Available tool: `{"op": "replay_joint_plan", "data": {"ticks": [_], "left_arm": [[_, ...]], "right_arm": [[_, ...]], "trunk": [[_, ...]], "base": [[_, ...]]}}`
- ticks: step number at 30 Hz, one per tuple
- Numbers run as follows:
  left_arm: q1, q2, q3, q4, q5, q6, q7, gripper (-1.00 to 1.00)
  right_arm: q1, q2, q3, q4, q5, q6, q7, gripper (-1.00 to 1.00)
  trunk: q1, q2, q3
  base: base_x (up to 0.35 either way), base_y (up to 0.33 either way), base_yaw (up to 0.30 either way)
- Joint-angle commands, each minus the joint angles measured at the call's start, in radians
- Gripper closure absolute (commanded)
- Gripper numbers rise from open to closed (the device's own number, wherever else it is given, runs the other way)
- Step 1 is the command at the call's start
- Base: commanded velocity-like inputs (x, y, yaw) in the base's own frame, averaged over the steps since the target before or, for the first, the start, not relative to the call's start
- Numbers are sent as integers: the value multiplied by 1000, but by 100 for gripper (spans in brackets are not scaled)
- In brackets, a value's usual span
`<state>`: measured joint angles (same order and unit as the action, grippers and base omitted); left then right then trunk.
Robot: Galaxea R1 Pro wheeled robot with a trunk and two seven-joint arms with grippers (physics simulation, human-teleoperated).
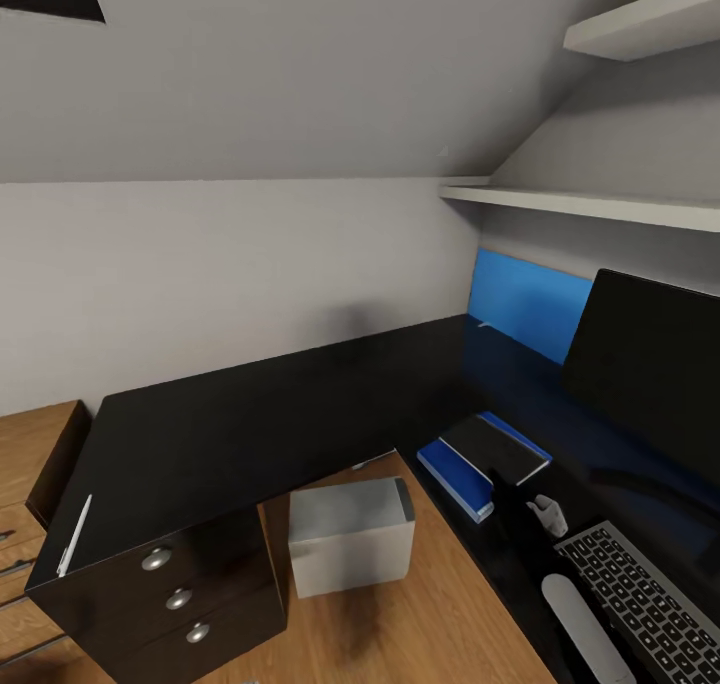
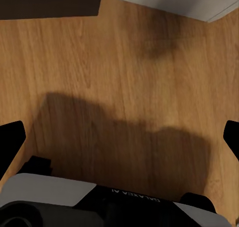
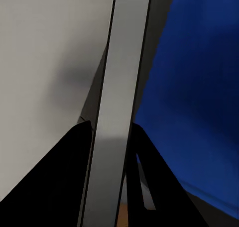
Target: In the bedroom, organize the workspace by keeping the computer under the desk, ensuring the monitor is on the desk, placing the keyboard on the desk next to the monitor, placing the mouse on the desk next to the keyboard, moving the folder from the swivel chair onto the desk next to the mouse, stacking the notebook on top of the folder with the pen on top of the notebook, and positioning the swivel chair next to the desk.
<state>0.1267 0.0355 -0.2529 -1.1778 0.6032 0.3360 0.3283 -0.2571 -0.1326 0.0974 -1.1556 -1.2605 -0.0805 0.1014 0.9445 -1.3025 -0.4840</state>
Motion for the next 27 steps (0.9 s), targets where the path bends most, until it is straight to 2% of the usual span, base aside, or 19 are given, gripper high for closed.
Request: {"op": "replay_joint_plan", "data": {"ticks": [1, 3, 6, 9, 24, 27], "left_arm": [[0, 1, -3, -2, 10, 1, 9, -100], [0, 0, -3, -2, 9, 1, 9, -100], [0, 0, -3, -2, 9, 1, 9, -100], [0, 0, -3, -2, 9, 1, 9, -100], [0, 0, -4, -2, 9, 1, 9, -100], [0, 1, -16, -1, 9, 1, 9, -100]], "right_arm": [[-1, -2, 4, 0, -6, -8, 3, 100], [-1, -1, 5, 0, 11, -8, 2, 100], [-1, 0, 5, 1, 72, -17, 2, 100], [-1, 1, 5, 2, 94, -26, 1, 100], [-1, 1, 5, 4, 98, -27, -1, 100], [-1, 1, 5, 4, 98, -27, -1, 100]], "trunk": [[0, -1, -1], [0, -1, -1], [0, -1, -1], [0, -1, -1], [0, -1, -1], [0, -1, -1]], "base": [[0, 0, 0], [0, 0, 0], [115, 76, 0], [97, 73, 0], [8, 4, 0], [126, 25, 0]]}}
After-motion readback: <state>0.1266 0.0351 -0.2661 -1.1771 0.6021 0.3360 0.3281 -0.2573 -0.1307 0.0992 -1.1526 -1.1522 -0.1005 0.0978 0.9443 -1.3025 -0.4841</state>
